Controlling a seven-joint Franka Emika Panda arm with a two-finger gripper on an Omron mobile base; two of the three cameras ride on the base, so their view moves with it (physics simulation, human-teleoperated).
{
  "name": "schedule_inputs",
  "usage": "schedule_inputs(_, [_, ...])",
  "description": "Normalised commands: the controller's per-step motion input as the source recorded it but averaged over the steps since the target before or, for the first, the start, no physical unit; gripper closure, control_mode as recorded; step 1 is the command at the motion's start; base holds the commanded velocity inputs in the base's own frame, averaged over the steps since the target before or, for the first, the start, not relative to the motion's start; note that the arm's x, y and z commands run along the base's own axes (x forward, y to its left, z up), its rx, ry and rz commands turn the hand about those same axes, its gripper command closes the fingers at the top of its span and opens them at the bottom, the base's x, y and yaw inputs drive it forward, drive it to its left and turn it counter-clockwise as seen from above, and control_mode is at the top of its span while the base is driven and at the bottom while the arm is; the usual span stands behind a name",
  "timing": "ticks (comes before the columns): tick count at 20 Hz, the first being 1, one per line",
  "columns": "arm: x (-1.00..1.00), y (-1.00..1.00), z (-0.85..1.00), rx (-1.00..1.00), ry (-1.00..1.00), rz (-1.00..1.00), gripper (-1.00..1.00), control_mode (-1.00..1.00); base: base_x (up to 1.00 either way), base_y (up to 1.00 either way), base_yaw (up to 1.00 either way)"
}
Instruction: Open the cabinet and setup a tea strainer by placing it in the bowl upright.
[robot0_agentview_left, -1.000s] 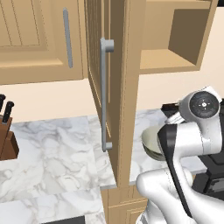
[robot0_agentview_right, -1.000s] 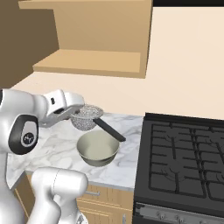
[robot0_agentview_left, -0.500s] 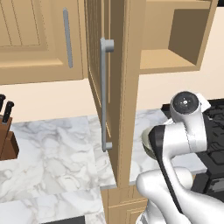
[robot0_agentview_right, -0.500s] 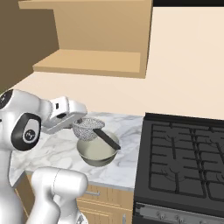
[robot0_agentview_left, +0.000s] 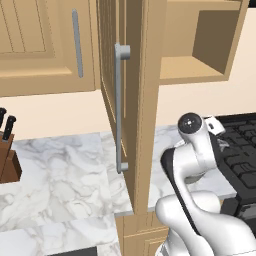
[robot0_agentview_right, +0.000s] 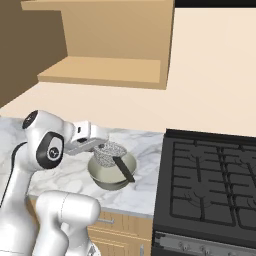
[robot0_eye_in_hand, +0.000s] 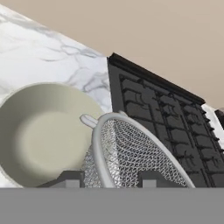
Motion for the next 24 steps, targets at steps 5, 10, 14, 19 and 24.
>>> schedule_inputs(5, [0.70, -0.07, -0.50, 0.07, 0.06, -0.08, 1.00, -1.00, 0.00, 0.00, 0.00])
schedule_inputs(10, [0.39, 0.00, -0.29, 0.12, 0.07, -0.02, 1.00, -1.00, 0.00, 0.00, 0.00])
schedule_inputs(14, [0.16, 0.00, -0.38, 0.07, 0.02, 0.00, 1.00, -1.00, 0.00, 0.00, 0.00])
schedule_inputs(19, [0.01, 0.00, -0.28, 0.05, -0.03, 0.00, 1.00, -1.00, 0.00, 0.00, 0.00])
schedule_inputs(24, [0.00, 0.07, -0.11, 0.00, -0.17, 0.00, 1.00, -1.00, 0.00, 0.00, 0.00])
